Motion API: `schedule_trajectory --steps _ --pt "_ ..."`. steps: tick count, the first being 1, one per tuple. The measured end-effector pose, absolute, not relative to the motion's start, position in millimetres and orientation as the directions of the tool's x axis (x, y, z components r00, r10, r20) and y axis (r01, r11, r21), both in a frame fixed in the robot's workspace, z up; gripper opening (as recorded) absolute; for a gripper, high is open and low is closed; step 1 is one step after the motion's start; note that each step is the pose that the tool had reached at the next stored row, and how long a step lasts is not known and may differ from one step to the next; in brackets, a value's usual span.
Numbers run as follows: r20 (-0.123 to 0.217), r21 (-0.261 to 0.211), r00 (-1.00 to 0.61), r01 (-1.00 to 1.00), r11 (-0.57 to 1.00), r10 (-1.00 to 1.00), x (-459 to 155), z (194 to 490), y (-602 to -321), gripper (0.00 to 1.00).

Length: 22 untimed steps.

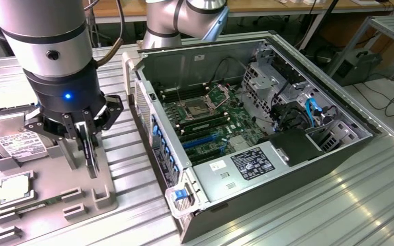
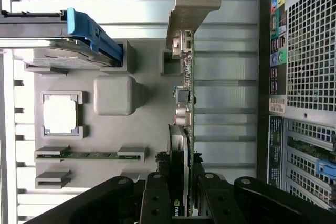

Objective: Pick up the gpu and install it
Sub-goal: 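Pick up the gpu and move the gpu toward the slot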

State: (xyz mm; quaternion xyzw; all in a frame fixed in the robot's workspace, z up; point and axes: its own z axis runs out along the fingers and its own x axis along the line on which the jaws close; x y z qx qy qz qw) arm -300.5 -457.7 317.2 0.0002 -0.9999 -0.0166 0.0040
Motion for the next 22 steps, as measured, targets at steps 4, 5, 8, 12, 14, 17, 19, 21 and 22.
schedule_trajectory --steps 4,5,8,12,14,17,19,21,22 --pt "0.008 0.033 -1.000 0.000 0.999 -0.001 -301 323 -458 0.27" --pt "0.008 0.033 -1.000 0.000 0.999 -0.001 -301 325 -458 0.27" --pt "0.008 0.033 -1.000 0.000 0.999 -0.001 -301 330 -458 0.27" --pt "0.008 0.032 -1.000 0.000 0.999 -0.001 -300 336 -458 0.27" --pt "0.008 0.031 -1.000 0.000 1.000 -0.001 -301 338 -458 0.27" --pt "0.008 0.031 -1.000 0.000 1.000 -0.001 -301 342 -458 0.27" --pt "0.008 0.030 -1.000 0.000 1.000 -0.001 -301 344 -458 0.27" --pt "0.008 0.029 -1.000 0.000 1.000 -0.001 -300 347 -458 0.27" --pt "0.008 0.028 -1.000 0.000 1.000 -0.001 -300 348 -458 0.27"
